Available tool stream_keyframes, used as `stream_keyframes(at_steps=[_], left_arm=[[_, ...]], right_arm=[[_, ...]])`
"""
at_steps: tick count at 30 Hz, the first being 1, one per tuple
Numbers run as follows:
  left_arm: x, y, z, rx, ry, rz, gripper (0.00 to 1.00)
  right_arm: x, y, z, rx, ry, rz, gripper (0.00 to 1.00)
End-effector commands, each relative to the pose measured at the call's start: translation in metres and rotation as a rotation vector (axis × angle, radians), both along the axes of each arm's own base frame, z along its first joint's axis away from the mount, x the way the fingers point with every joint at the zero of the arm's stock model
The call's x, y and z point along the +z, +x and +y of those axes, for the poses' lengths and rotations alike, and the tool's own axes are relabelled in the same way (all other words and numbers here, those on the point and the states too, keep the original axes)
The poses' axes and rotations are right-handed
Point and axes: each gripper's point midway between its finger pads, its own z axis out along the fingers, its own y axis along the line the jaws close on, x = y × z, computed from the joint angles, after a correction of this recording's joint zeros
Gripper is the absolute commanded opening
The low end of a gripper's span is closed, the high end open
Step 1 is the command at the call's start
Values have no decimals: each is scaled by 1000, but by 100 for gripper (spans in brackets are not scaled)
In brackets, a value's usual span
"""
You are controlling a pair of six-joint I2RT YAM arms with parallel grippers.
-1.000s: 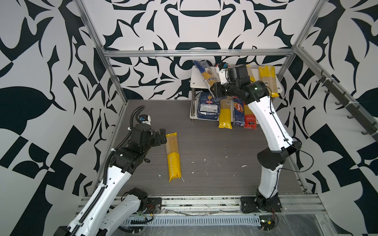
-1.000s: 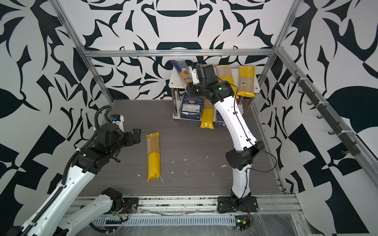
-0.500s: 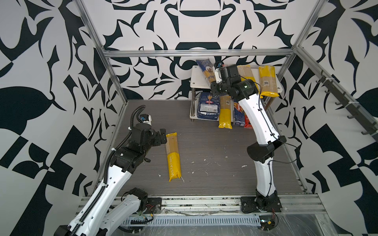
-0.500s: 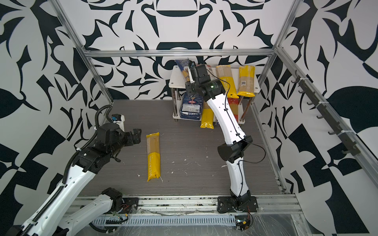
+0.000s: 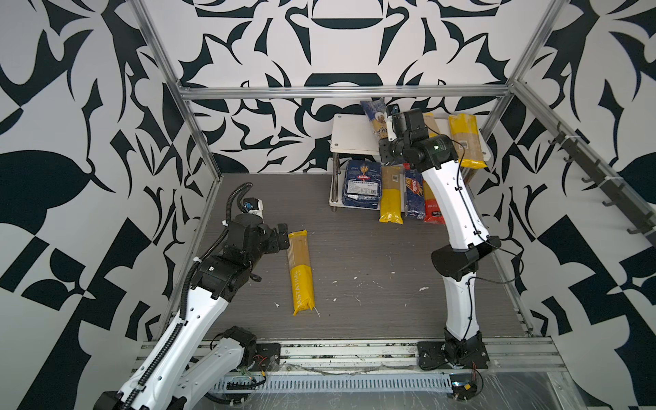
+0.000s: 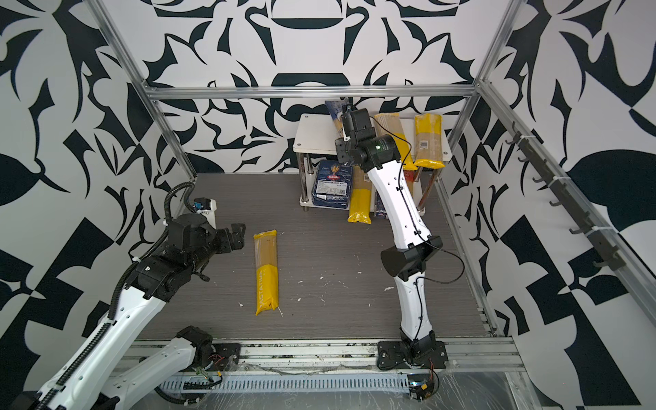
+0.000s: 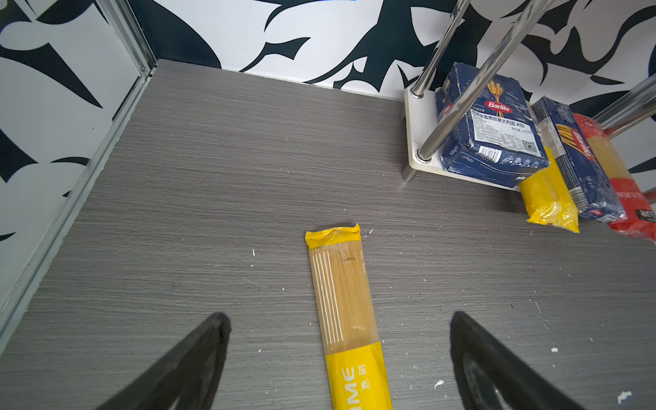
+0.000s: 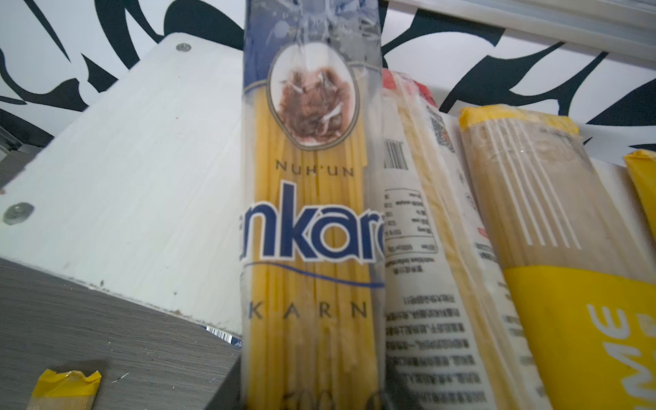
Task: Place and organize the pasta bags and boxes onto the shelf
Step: 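Lift the Ankara bag upright and lower it onto the shelf's top tier, then open the right gripper and withdraw it back toward the table front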
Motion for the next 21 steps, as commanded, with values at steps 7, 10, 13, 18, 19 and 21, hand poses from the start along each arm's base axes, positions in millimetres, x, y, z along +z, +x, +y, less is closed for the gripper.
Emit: stream_keyframes(at_steps=[7, 10, 13, 18, 19, 21], left_arm=[[6, 0, 3, 7, 7, -19, 99], [7, -1, 4, 12, 5, -21, 99], [7, -4, 6, 14, 5, -20, 99], [9, -8, 9, 21, 5, -25, 99], [9, -9, 10, 23, 8, -27, 99], [10, -11, 13, 32, 14, -28, 99]], right_arm=[[57, 0, -23, -41, 81, -157, 0], [61, -5, -20, -22, 105, -157, 1], [65, -7, -20, -24, 114, -165, 21], [74, -15, -21, -17, 142, -175, 43], [76, -17, -20, -13, 149, -179, 45], [79, -18, -20, -13, 158, -184, 49]])
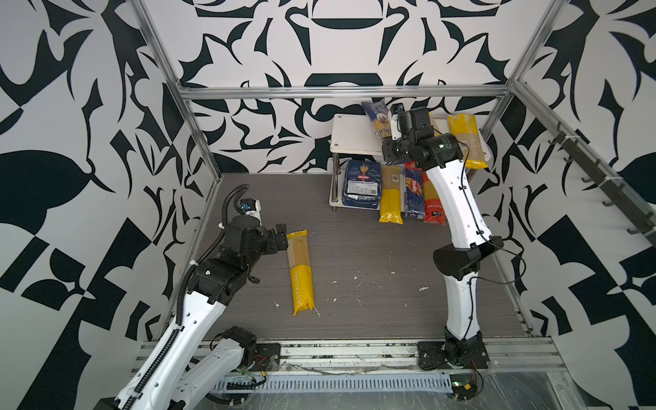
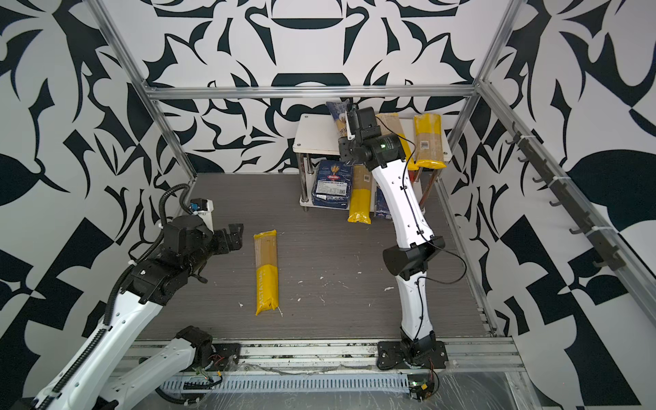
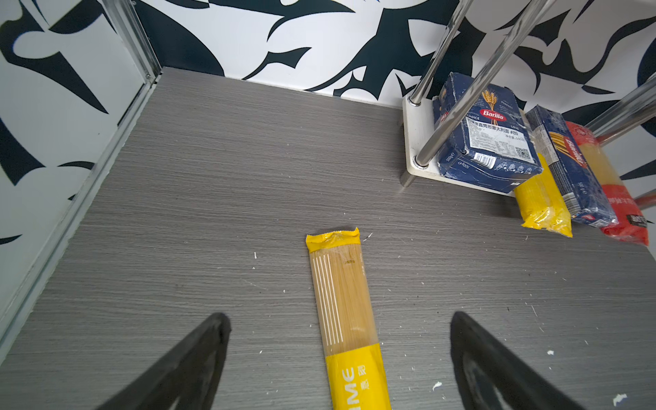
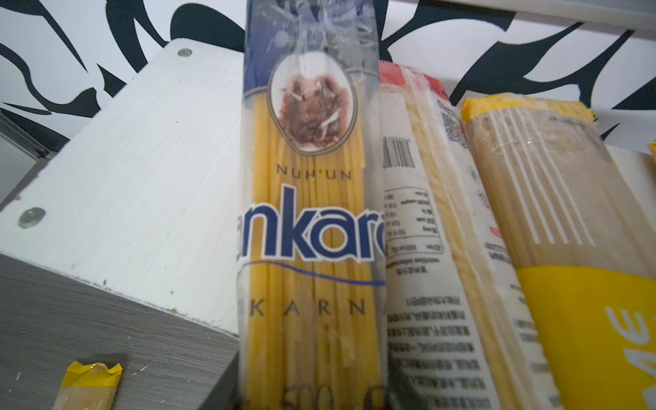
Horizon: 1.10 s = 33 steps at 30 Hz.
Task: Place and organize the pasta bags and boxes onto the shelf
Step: 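Open the right gripper and withdraw it back toward the table front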
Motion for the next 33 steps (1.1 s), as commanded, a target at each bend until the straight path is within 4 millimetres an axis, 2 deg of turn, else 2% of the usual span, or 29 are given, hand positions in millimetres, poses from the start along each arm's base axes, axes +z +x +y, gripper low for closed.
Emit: stream_keyframes(at_steps=[1, 3, 9, 11, 19, 22, 28, 32, 33], left_arm=[[2, -6, 10, 28, 24, -3, 99], [3, -8, 11, 29, 27, -6, 99], [3, -12, 14, 34, 28, -6, 99], [4, -13, 15, 35, 28, -9, 99], [5, -14, 17, 40, 36, -14, 99], [5, -16, 18, 42, 36, -16, 99], [6, -19, 20, 47, 29, -19, 99], [1, -21, 20, 48, 20, -4, 99], [-1, -22, 20, 49, 16, 0, 99]], right_arm=[[79, -17, -19, -41, 99, -205, 50], [81, -18, -19, -42, 100, -210, 55], [87, -23, -11, 1, 140, -211, 57], [90, -26, -9, 14, 155, -214, 63], [90, -31, -3, 46, 192, -194, 63], [98, -38, -2, 61, 209, -206, 63], [123, -69, -2, 93, 236, -237, 64], [136, -103, 3, 122, 215, -261, 65], [124, -106, 9, 126, 185, -234, 65]])
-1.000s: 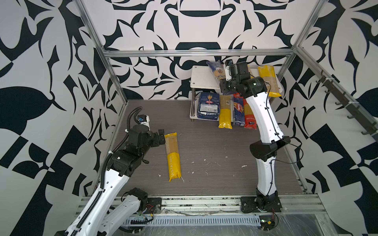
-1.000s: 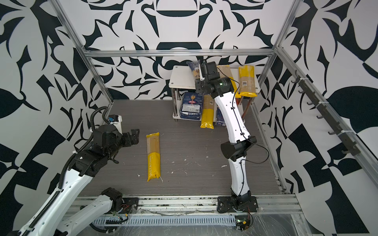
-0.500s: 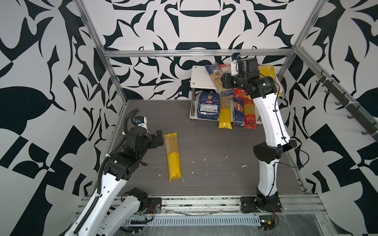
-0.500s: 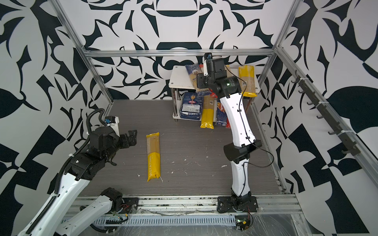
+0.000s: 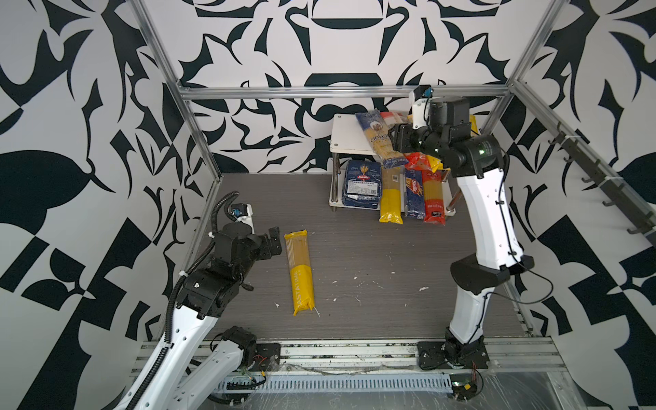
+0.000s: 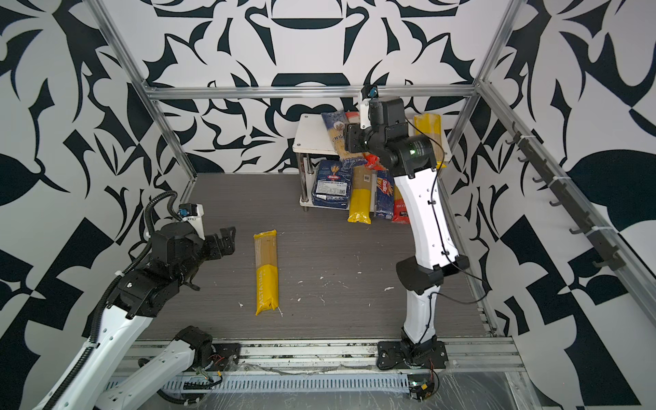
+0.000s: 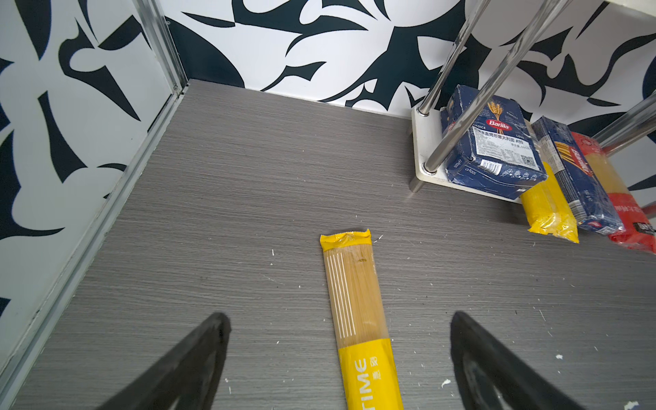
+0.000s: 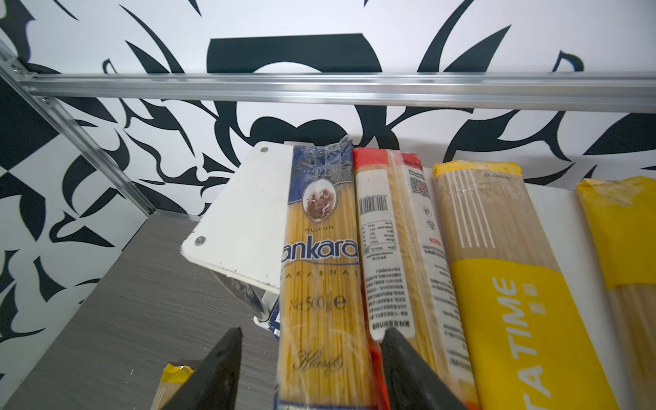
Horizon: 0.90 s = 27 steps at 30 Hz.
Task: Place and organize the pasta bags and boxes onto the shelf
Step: 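Open the right gripper and withdraw it back toward the table front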
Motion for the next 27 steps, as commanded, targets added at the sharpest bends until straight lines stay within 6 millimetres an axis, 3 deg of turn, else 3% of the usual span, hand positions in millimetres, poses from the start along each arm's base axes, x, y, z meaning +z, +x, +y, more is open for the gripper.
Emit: stream_keyframes(at_steps=[1, 7, 11, 27], left_arm=[[-12, -6, 5, 16, 1, 33, 99], [-23, -13, 5, 17, -29, 52, 99], [-35, -16, 3, 16, -48, 81, 99], [-78, -28, -5, 34, -152, 203, 99]], right_arm=[[30, -43, 6, 26, -15, -88, 65], [12, -92, -2, 29, -18, -64, 66], [-11, -116, -12, 31, 4, -18, 66], [-143, -172, -22, 61, 22, 207, 71]])
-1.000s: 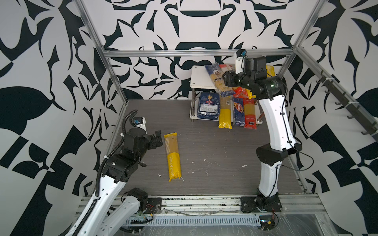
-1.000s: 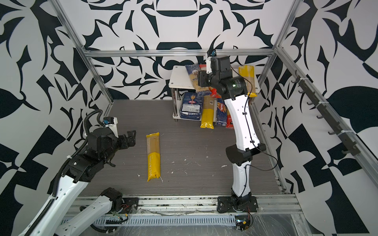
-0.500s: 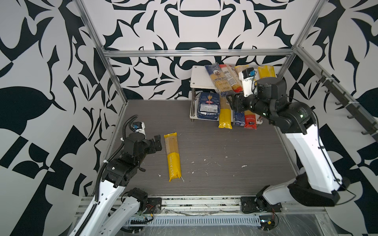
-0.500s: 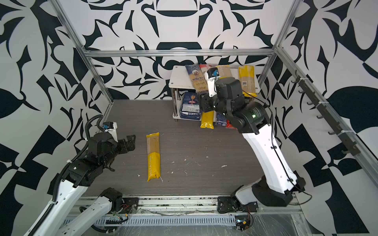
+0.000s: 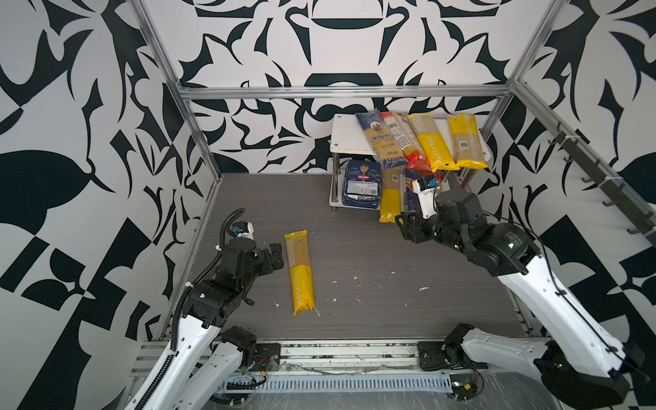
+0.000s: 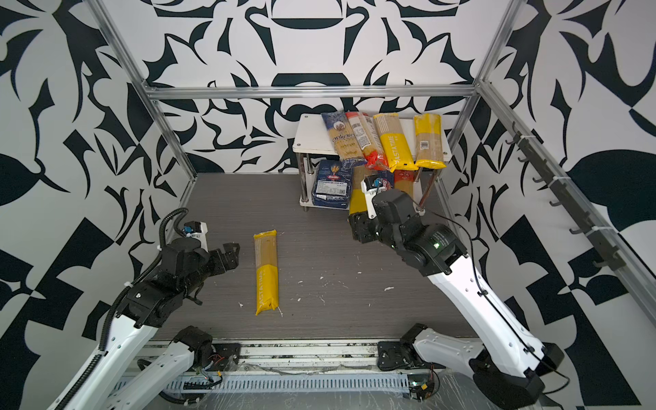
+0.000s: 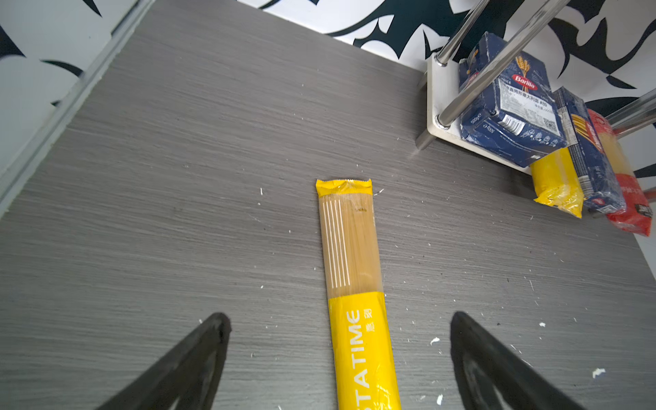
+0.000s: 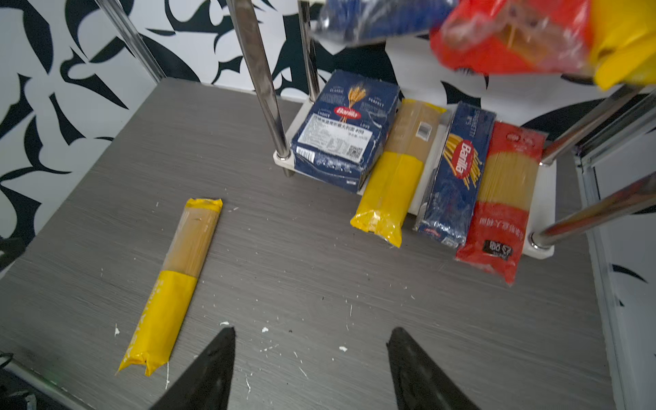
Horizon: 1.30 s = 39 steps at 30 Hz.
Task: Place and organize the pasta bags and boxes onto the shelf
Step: 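Open the right gripper and withdraw it back toward the table front, then lower the left gripper over the yellow Pastatime bag and close on it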
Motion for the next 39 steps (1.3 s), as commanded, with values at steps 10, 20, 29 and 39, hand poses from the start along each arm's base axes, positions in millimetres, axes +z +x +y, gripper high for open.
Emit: stream_keyframes(at_steps=[10, 20, 29, 39], left_arm=[[-59, -13, -17, 29, -134, 148, 99], [-113, -47, -42, -1, -131, 172, 99], [-139, -57, -69, 3, -45, 133, 99], [-158, -56, -86, 16, 41, 163, 99]], right_arm=[[-30, -23, -4, 11, 96, 20, 71], [-50, -29, 0, 38, 107, 45, 71], [-52, -38, -4, 45, 130, 34, 72], [-95, -59, 4, 101, 133, 185, 100]])
